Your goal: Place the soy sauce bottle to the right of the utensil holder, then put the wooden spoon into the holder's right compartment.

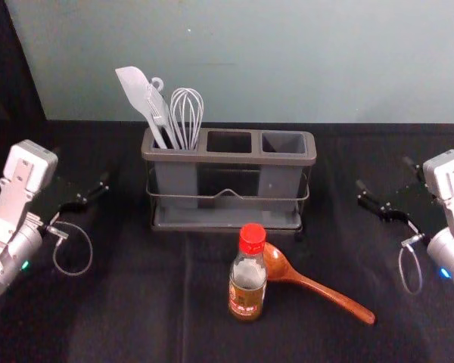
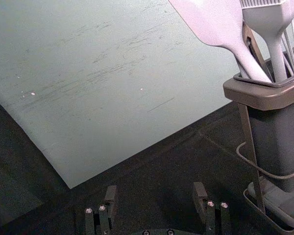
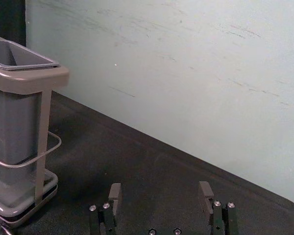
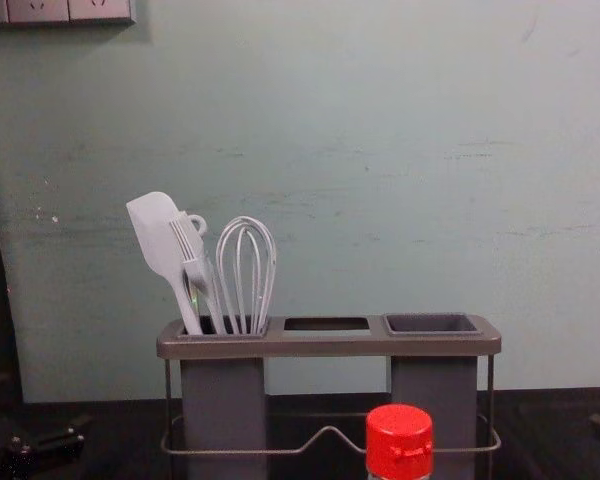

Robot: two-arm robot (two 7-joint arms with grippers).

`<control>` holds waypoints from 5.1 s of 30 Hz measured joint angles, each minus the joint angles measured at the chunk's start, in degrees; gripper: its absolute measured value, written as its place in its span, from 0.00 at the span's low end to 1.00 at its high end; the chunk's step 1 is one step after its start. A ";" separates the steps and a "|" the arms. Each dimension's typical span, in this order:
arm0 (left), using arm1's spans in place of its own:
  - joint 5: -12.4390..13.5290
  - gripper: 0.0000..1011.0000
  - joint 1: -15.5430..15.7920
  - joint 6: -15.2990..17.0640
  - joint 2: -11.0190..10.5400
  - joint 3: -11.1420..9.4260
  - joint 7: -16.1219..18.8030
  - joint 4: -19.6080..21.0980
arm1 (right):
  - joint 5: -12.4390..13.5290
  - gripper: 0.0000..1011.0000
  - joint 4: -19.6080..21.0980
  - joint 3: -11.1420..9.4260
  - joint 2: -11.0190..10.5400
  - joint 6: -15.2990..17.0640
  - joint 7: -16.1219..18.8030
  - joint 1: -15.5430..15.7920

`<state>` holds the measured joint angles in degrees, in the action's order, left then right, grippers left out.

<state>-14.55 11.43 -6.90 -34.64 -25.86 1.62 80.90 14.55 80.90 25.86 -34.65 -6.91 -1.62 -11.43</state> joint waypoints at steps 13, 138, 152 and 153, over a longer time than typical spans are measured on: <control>0.00 0.99 0.00 0.00 0.00 0.01 0.00 0.00 | -1.36 0.99 5.11 -2.12 -0.76 1.67 -2.31 4.04; 0.00 0.99 0.00 0.00 0.00 0.00 0.00 0.00 | 4.70 0.38 26.68 -17.59 7.17 2.39 20.21 20.52; 0.00 0.99 0.00 0.00 0.00 0.00 0.00 0.00 | 4.98 0.38 18.83 -18.57 9.12 7.53 19.79 11.20; 0.00 0.99 0.00 0.00 0.00 0.00 0.00 0.00 | 5.00 0.38 18.34 -18.46 9.28 7.68 19.79 10.61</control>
<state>-14.55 11.43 -6.91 -34.65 -25.86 1.62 80.90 19.54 99.24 7.40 -25.37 0.77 18.17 -0.82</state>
